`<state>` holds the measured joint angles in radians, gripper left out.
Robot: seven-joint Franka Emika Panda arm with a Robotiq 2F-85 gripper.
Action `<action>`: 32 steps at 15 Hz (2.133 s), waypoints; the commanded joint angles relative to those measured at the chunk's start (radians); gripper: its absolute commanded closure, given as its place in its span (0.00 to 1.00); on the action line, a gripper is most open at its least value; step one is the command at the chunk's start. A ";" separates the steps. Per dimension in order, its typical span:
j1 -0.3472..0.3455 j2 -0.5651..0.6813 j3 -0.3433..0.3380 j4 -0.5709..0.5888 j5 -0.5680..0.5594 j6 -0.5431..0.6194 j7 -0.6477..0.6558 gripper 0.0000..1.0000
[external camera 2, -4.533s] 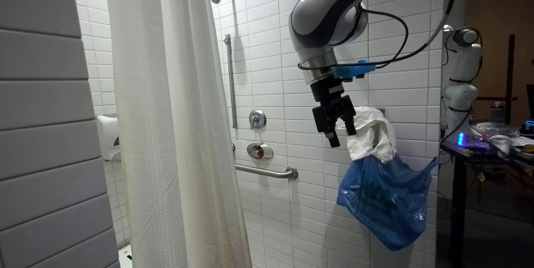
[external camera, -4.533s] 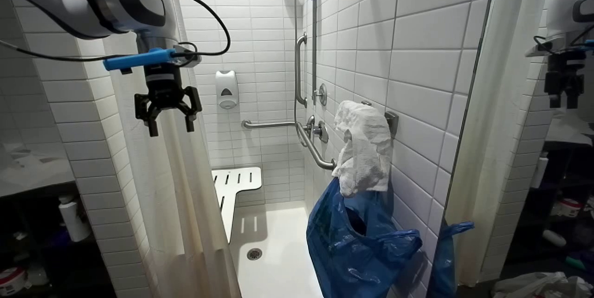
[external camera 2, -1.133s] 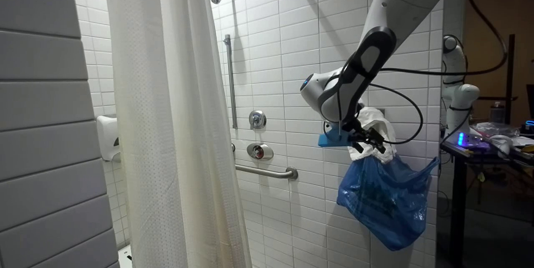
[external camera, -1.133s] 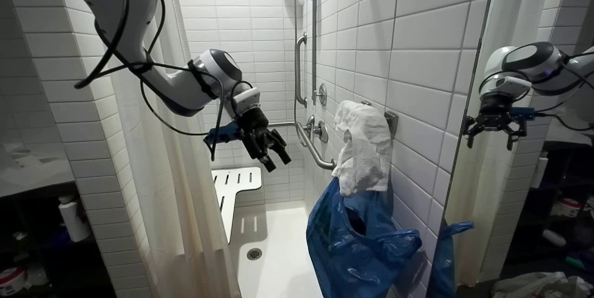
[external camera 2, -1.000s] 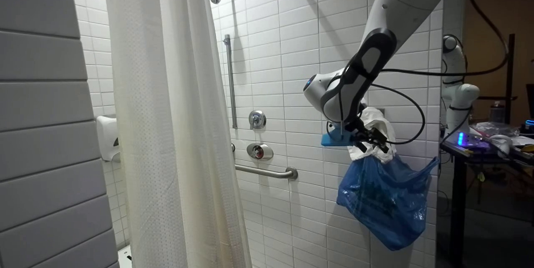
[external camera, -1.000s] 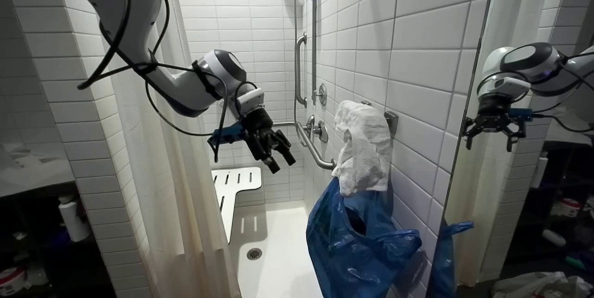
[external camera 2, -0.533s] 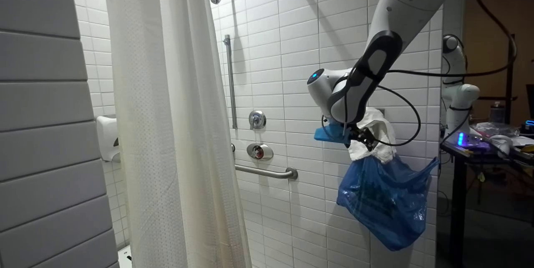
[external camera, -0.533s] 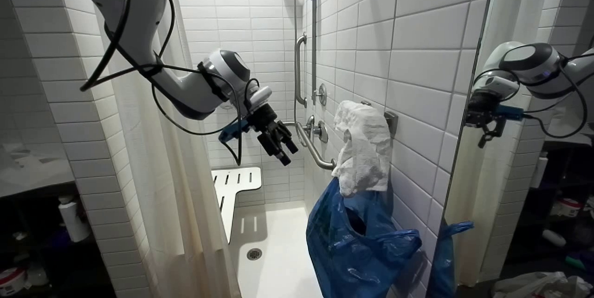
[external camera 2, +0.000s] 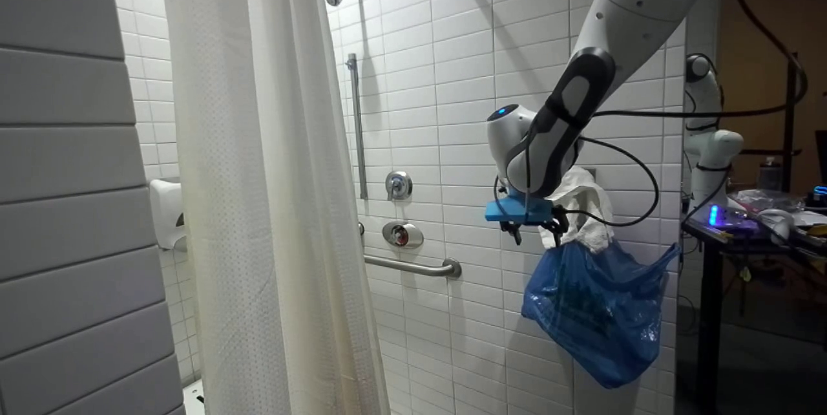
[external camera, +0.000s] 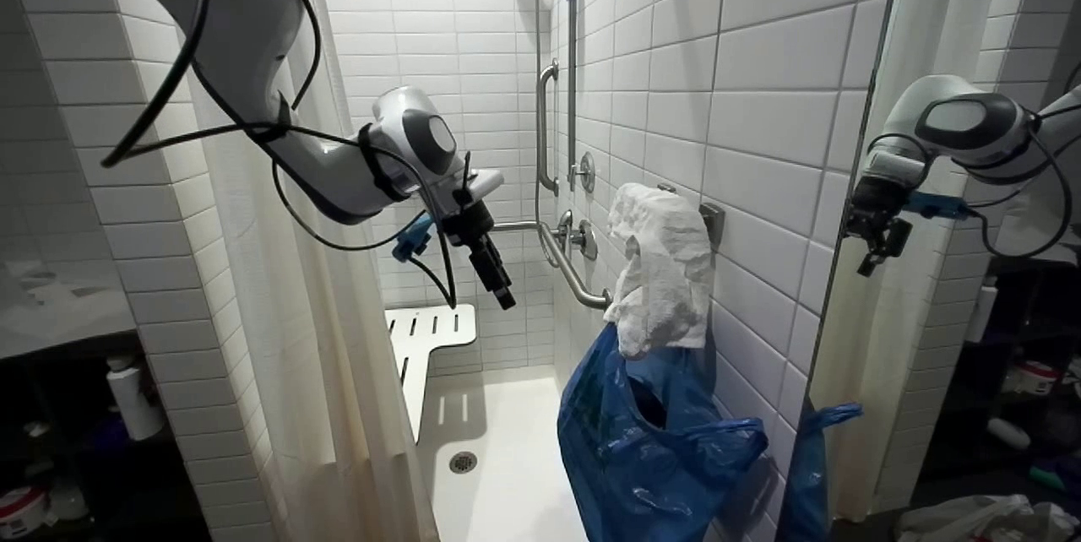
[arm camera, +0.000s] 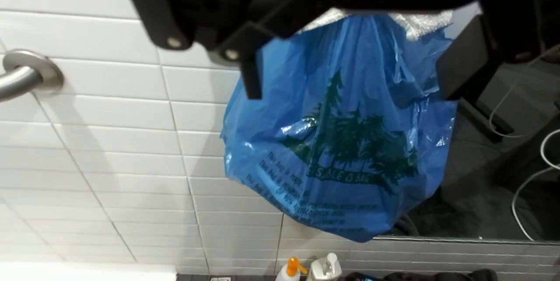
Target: Put the white towel in the plastic
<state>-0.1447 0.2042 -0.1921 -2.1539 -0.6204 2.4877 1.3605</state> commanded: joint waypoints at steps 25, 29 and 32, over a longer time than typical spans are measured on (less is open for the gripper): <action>0.129 0.209 -0.402 0.094 -0.238 0.187 0.455 0.00; 0.130 0.196 -0.357 0.093 -0.378 0.138 0.549 0.00; 0.100 0.181 -0.311 0.099 -0.445 0.091 0.593 0.00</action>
<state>-0.0204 0.4044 -0.5412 -2.0668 -0.9965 2.6300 1.8998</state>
